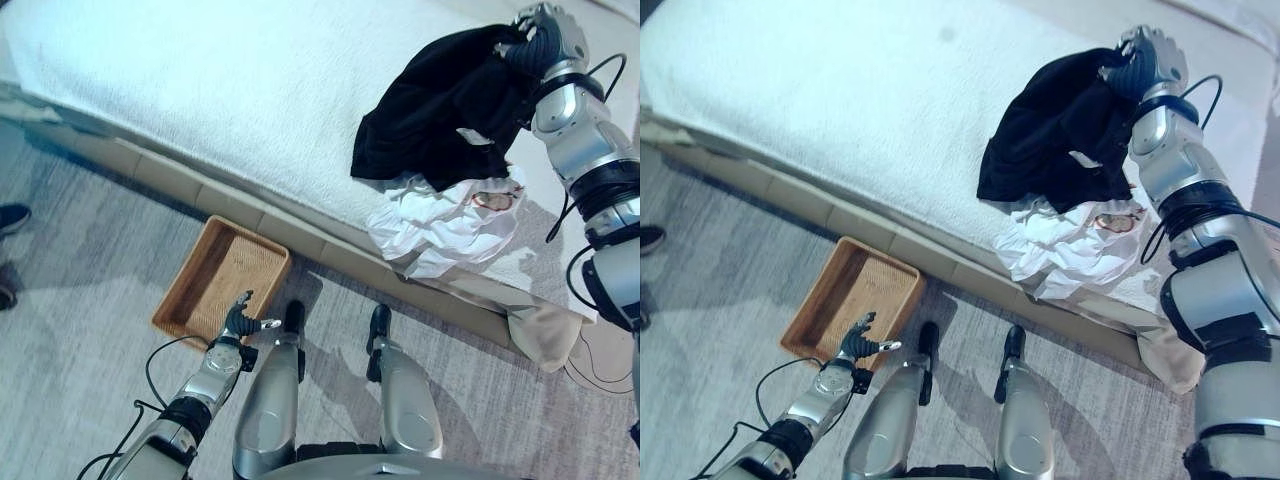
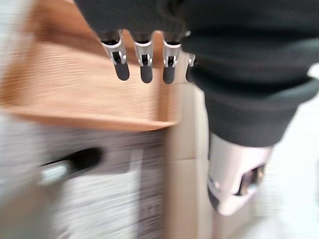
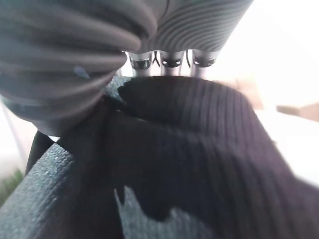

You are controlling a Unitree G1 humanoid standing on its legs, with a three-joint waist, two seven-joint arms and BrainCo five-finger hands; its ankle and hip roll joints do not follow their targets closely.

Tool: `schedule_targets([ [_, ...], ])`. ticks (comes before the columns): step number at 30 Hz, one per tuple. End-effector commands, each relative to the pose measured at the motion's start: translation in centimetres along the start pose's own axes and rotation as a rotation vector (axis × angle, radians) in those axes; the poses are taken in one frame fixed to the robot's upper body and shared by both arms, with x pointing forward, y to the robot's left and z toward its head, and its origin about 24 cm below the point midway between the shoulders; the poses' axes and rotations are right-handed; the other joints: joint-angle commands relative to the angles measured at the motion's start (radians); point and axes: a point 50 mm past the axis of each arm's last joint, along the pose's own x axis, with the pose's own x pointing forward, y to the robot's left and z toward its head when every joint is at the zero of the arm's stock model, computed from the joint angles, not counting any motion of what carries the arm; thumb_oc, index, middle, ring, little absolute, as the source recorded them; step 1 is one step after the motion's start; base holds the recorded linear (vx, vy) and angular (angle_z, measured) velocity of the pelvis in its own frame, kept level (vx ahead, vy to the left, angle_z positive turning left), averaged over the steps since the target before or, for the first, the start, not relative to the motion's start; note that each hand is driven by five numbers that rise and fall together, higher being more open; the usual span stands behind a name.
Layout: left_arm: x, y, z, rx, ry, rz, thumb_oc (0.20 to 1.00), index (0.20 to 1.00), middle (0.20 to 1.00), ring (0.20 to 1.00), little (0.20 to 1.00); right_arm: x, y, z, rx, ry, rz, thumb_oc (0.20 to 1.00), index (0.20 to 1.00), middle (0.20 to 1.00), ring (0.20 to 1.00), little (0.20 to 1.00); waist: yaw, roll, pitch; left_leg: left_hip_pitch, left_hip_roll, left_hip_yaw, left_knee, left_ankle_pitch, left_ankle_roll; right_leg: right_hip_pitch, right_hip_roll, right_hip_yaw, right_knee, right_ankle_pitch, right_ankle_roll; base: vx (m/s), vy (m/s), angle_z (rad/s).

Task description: Pick up clothes into the bucket

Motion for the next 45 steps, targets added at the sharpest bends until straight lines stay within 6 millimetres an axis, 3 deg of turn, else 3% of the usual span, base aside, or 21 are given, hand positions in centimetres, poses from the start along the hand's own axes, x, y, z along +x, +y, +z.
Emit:
schedule_targets([
  [1, -0.3, 0.2, 1.0, -0.013, -0.077, 0.0, 1.0, 1.0, 1.0, 1.0, 1.0, 0.7, -3.9, 1.1, 0.008, -0.083, -0.161, 0.2, 0.2, 0.2, 0.2, 0.2, -0.005, 0.006, -0.129, 0.027, 0.016, -0.028, -0.01, -0.052, -0.026, 0.046, 0.025, -0.014, 0.075, -0.122, 0.033, 0.05, -0.026, -0.14],
  [9, 0.2, 2.1, 9.4, 0.032, -0.401, 0.035, 1.0, 1.0, 1.0, 1.0, 1.0, -1.5, -1.7, 3.0, 0.17, -0.205, -0.039, 0.2, 0.2, 0.2, 0.2, 0.2, -0.048, -0.012, -0.243, 0.146, 0.038, 0.024, -0.083, -0.052, -0.031, 0.158, 0.053, -0.001, -0.024, -0.101, 0.041, 0.07, -0.02, -0.15],
  [11, 0.2, 2.3, 10.4, 0.056, -0.437, 0.038, 1.0, 1.0, 1.0, 1.0, 1.0, -1.9, -1.2, 2.9, 0.192, -0.208, -0.008, 0.2, 0.2, 0.2, 0.2, 0.2, -0.05, -0.015, -0.255, 0.16, 0.041, 0.032, -0.087, -0.055, -0.031, 0.173, 0.055, 0.002, -0.034, -0.101, 0.041, 0.07, -0.015, -0.26],
  [12, 0.1, 2.3, 12.6, 0.093, -0.517, 0.048, 1.0, 1.0, 1.0, 1.0, 1.0, -2.6, -0.2, 3.2, 0.231, -0.231, 0.071, 0.2, 0.2, 0.2, 0.2, 0.2, -0.058, -0.023, -0.279, 0.181, 0.049, 0.045, -0.095, -0.06, -0.033, 0.193, 0.058, 0.006, -0.052, -0.097, 0.042, 0.06, -0.025, -0.14],
  [17, 0.1, 0.7, 16.9, 0.077, -0.65, 0.014, 1.0, 1.0, 1.0, 1.0, 1.0, -4.6, 2.5, 5.4, 0.361, -0.323, 0.294, 0.2, 0.2, 0.2, 0.2, 0.2, -0.077, -0.039, -0.326, 0.223, 0.065, 0.076, -0.113, -0.067, -0.035, 0.231, 0.067, 0.023, -0.091, -0.083, 0.044, 0.06, -0.016, -0.1],
  [22, 0.3, -0.6, 19.6, 0.126, -0.72, 0.018, 1.0, 1.0, 1.0, 1.0, 1.0, -6.0, 3.6, 7.3, 0.456, -0.402, 0.43, 0.2, 0.2, 0.2, 0.2, 0.2, -0.087, -0.044, -0.345, 0.256, 0.072, 0.093, -0.128, -0.071, -0.037, 0.26, 0.069, 0.028, -0.108, -0.082, 0.043, 0.04, 0.001, -0.23],
  [23, 0.4, -1.2, 20.8, 0.159, -0.751, 0.032, 1.0, 1.0, 1.0, 1.0, 1.0, -6.9, 3.8, 8.7, 0.502, -0.461, 0.482, 0.2, 0.2, 0.2, 0.2, 0.2, -0.094, -0.043, -0.355, 0.267, 0.074, 0.099, -0.135, -0.072, -0.038, 0.271, 0.069, 0.028, -0.112, -0.084, 0.044, 0.04, 0.0, -0.1],
  [32, 0.2, -4.7, 23.0, 0.209, -0.806, -0.098, 1.0, 1.0, 1.0, 1.0, 1.0, -9.2, 3.6, 12.7, 0.67, -0.636, 0.603, 0.2, 0.2, 0.2, 0.2, 0.2, -0.112, -0.034, -0.378, 0.293, 0.075, 0.105, -0.154, -0.074, -0.038, 0.294, 0.069, 0.029, -0.131, -0.082, 0.043, 0.01, 0.0, -0.01],
  [39, -0.1, -7.0, 23.6, 0.241, -0.804, -0.221, 1.0, 1.0, 1.0, 1.0, 1.0, -9.9, 3.9, 13.4, 0.823, -0.637, 0.646, 0.2, 0.2, 0.2, 0.2, 0.2, -0.117, -0.027, -0.383, 0.289, 0.075, 0.101, -0.158, -0.06, -0.036, 0.293, 0.066, 0.026, -0.137, -0.072, 0.042, -0.01, -0.001, 0.0],
  [43, 0.3, -8.8, 22.2, 0.196, -0.705, -0.351, 1.0, 1.0, 1.0, 1.0, 1.0, -10.2, 3.6, 13.2, 0.894, -0.626, 0.618, 0.2, 0.2, 0.2, 0.2, 0.2, -0.128, -0.014, -0.384, 0.296, 0.073, 0.099, -0.164, -0.057, -0.036, 0.3, 0.065, 0.021, -0.141, -0.07, 0.041, 0.0, 0.0, 0.0],
  [44, 0.4, -9.0, 21.9, 0.17, -0.683, -0.377, 0.555, 0.555, 0.555, 0.555, 0.555, -10.2, 3.6, 12.9, 0.909, -0.617, 0.605, 0.2, 0.2, 0.2, 0.2, 0.2, -0.13, -0.011, -0.382, 0.296, 0.073, 0.099, -0.164, -0.056, -0.036, 0.301, 0.064, 0.019, -0.141, -0.069, 0.041, 0.0, 0.0, 0.0],
  [45, 0.4, -9.1, 21.6, 0.136, -0.667, -0.393, 0.354, 0.354, 0.354, 0.354, 0.354, -10.2, 3.5, 12.8, 0.919, -0.609, 0.593, 0.2, 0.2, 0.2, 0.2, 0.2, -0.131, -0.007, -0.381, 0.304, 0.074, 0.098, -0.166, -0.064, -0.036, 0.308, 0.065, 0.017, -0.142, -0.075, 0.042, 0.0, 0.0, 0.0],
])
